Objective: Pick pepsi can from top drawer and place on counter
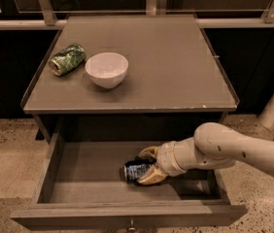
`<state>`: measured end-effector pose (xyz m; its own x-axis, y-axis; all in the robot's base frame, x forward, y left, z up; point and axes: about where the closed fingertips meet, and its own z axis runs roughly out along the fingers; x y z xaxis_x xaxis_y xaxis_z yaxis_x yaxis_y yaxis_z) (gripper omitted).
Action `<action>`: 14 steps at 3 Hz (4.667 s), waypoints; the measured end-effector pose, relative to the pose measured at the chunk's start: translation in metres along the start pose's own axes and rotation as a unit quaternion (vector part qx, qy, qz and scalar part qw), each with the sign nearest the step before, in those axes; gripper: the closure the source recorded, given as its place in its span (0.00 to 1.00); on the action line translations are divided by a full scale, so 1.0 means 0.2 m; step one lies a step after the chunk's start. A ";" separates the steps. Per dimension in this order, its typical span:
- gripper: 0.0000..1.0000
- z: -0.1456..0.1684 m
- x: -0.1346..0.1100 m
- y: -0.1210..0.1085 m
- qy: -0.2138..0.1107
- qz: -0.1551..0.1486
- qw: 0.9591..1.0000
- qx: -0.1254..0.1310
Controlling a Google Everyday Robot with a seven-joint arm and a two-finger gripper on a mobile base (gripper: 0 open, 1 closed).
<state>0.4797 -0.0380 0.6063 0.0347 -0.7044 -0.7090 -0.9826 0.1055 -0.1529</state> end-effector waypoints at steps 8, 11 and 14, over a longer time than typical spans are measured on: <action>1.00 -0.96 -0.48 0.02 -0.004 -0.029 0.980 0.196; 1.00 -1.34 -0.77 -0.19 -0.001 -0.082 0.973 0.217; 1.00 -1.43 -0.79 -0.37 -0.065 -0.189 0.970 0.139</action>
Offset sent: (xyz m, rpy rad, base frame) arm -0.0168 -0.0275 0.0635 0.1376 -0.1740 -0.1120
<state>0.4949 -0.1354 0.9253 0.4234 -0.6366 -0.6446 -0.8088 0.0549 -0.5855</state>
